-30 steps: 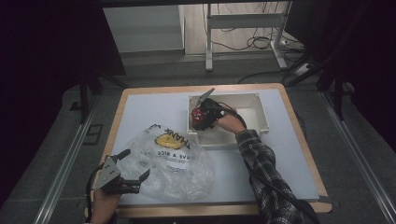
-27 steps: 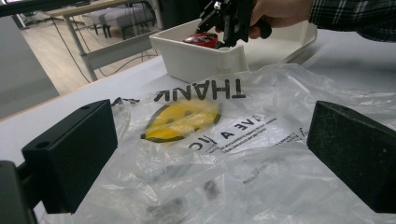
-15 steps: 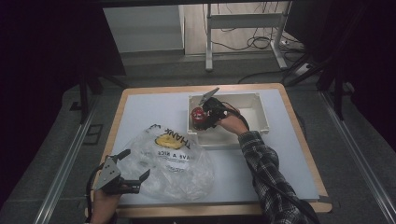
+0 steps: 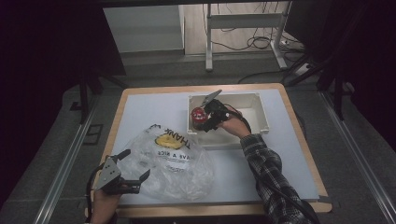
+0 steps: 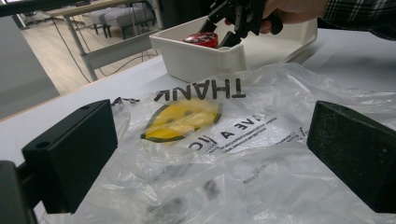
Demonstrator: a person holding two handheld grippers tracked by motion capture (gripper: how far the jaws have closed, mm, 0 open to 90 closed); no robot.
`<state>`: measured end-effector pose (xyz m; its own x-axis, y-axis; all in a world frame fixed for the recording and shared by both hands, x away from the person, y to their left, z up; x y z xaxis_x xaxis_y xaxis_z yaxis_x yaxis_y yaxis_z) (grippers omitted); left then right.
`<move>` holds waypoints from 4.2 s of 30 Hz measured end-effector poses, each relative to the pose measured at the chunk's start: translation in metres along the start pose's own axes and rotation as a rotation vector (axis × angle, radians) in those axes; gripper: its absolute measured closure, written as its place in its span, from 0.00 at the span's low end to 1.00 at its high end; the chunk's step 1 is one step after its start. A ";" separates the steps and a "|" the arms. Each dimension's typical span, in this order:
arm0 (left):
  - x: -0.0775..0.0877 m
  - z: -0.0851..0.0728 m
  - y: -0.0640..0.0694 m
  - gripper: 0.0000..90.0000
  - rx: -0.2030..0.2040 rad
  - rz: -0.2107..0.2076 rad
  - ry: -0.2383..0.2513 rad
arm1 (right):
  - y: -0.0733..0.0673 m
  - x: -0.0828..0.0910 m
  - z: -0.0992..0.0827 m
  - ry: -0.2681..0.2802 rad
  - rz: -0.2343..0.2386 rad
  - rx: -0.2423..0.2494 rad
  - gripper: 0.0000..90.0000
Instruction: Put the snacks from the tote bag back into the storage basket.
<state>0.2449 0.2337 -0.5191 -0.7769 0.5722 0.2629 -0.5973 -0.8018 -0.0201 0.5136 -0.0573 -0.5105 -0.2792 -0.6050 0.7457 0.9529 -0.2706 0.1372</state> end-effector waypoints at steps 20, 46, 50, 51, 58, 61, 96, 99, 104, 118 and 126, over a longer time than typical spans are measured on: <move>0.000 0.000 0.001 0.02 -0.007 -0.005 -0.002 | -0.007 0.009 -0.008 0.012 -0.019 0.000 0.05; 0.000 0.000 0.003 0.02 -0.020 -0.009 -0.008 | -0.016 0.024 -0.009 0.052 -0.014 -0.007 0.05; 0.000 0.000 0.003 0.02 -0.021 -0.009 -0.007 | -0.019 0.026 -0.008 0.058 -0.010 -0.008 0.05; 0.000 0.000 0.003 0.02 -0.021 -0.009 -0.007 | -0.020 0.027 -0.008 0.060 -0.009 -0.011 0.05; 0.000 0.000 0.003 0.02 -0.020 -0.010 -0.006 | -0.022 0.031 -0.014 0.066 -0.006 -0.018 0.05; 0.000 0.000 0.003 0.02 -0.021 -0.010 -0.006 | -0.022 0.034 -0.015 0.077 -0.007 -0.024 0.05; 0.001 0.001 0.004 0.02 -0.024 -0.010 0.003 | -0.048 0.060 -0.029 0.123 -0.014 -0.034 0.05; 0.001 0.001 0.004 0.02 -0.026 -0.009 0.002 | -0.049 0.064 -0.030 0.132 -0.021 -0.037 0.05; 0.001 0.001 0.004 0.02 -0.028 -0.009 0.003 | -0.050 0.071 -0.034 0.140 -0.033 -0.041 0.05; 0.001 0.001 0.004 0.03 -0.030 -0.009 0.004 | -0.059 0.081 -0.043 0.134 -0.040 -0.038 0.05; 0.001 0.001 0.004 0.03 -0.031 -0.009 0.002 | -0.062 0.088 -0.045 0.138 -0.053 -0.031 0.05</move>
<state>0.2417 0.2306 -0.5179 -0.7721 0.5794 0.2611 -0.6099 -0.7911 -0.0479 0.4244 -0.1275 -0.4832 -0.3442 -0.6859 0.6411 0.9330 -0.3260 0.1522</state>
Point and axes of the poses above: each handheld gripper's, and its own axes: x roughly backward along the jaws, z roughly out of its top, y roughly to its right, the point moved 3 cm from there along -x, roughly forward along the jaws, and after that the axes turned 6 degrees about x, right-handed, at the moved point
